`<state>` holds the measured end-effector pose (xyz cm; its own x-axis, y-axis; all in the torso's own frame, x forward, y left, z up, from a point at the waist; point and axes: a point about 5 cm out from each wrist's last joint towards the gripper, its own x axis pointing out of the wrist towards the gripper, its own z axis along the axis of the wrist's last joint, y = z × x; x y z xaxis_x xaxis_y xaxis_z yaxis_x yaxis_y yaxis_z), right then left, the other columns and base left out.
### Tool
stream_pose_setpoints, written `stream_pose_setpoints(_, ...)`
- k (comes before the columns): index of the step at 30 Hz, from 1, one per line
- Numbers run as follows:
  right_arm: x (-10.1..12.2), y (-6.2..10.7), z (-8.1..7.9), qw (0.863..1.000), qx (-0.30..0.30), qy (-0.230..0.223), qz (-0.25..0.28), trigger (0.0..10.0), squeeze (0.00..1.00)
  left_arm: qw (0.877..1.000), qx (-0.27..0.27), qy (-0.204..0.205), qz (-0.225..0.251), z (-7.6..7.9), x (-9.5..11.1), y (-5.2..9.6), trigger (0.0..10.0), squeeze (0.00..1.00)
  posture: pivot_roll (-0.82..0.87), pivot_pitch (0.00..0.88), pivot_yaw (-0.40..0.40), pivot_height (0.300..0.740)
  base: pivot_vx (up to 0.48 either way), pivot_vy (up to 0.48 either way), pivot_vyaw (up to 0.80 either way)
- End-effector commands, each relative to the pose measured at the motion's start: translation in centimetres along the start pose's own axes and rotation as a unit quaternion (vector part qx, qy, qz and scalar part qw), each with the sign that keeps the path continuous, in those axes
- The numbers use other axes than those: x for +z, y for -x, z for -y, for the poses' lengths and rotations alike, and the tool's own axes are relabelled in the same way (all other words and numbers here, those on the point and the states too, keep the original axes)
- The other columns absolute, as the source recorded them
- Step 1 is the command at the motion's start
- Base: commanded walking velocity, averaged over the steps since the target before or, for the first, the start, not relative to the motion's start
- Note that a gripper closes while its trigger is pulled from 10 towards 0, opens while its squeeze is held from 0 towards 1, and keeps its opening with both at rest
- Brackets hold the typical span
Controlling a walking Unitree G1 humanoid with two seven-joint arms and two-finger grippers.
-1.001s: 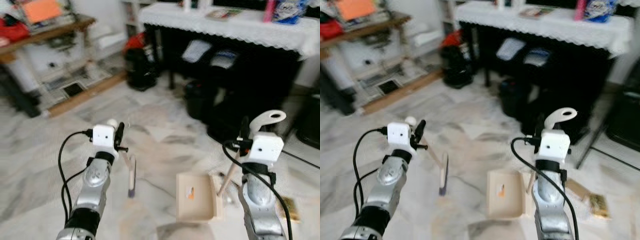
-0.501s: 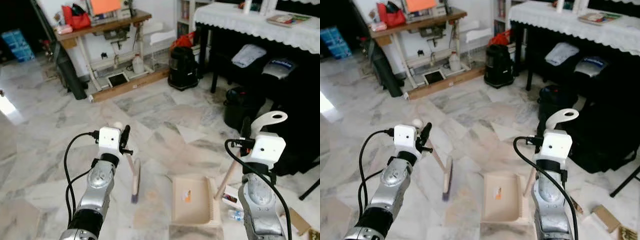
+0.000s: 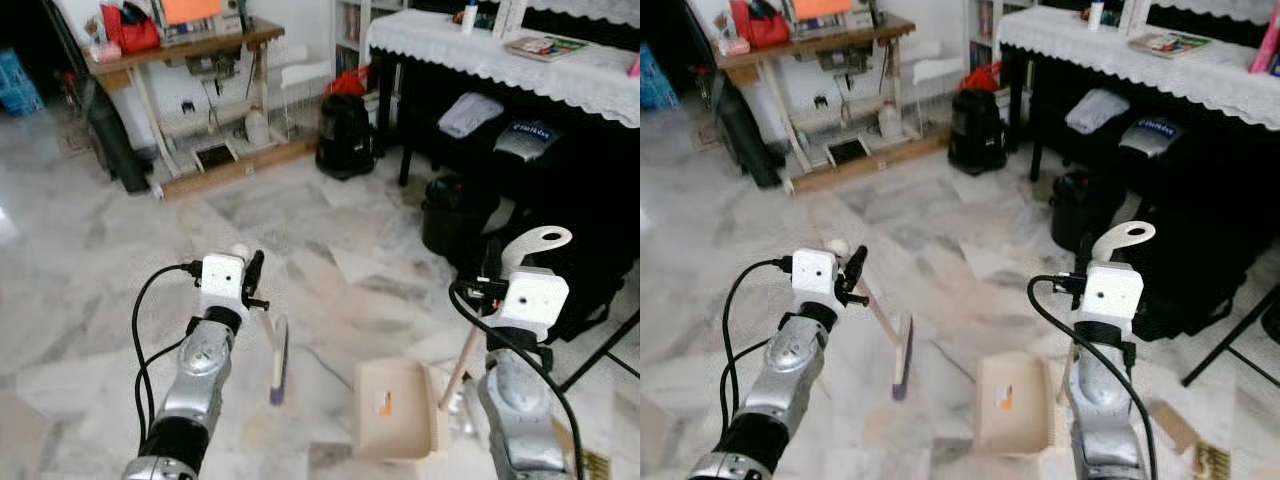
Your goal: Sweep floor
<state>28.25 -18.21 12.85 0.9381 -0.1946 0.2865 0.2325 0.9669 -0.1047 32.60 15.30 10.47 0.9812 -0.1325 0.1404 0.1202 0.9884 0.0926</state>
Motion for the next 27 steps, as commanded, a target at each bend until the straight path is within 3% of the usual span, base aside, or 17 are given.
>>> stream_pose_setpoints(1, 0.54, -0.36, 0.26, 1.000, -0.007, -0.007, 0.013, 10.0, 0.00, 1.000, 0.000, -0.005, 0.026, 0.07, 1.08, -0.51, 10.0, 0.00, -0.05, 0.000, 0.067, 0.740, 0.000, -0.300, 0.00)
stream_pose_setpoints(19, 0.34, -0.52, 0.61, 1.000, -0.010, -0.004, 0.008, 10.0, 0.00, 1.000, -0.001, -0.001, 0.025, 0.26, 1.01, -0.51, 10.0, 0.00, -0.05, 0.000, 0.059, 0.740, 0.000, -0.290, 0.00)
stream_pose_setpoints(27, 0.21, -0.40, 0.71, 1.000, -0.012, -0.002, 0.005, 10.0, 0.00, 1.000, -0.008, 0.001, 0.023, 0.43, 0.94, -0.49, 10.0, 0.00, -0.05, 0.000, 0.061, 0.740, 0.000, 0.000, 0.00)
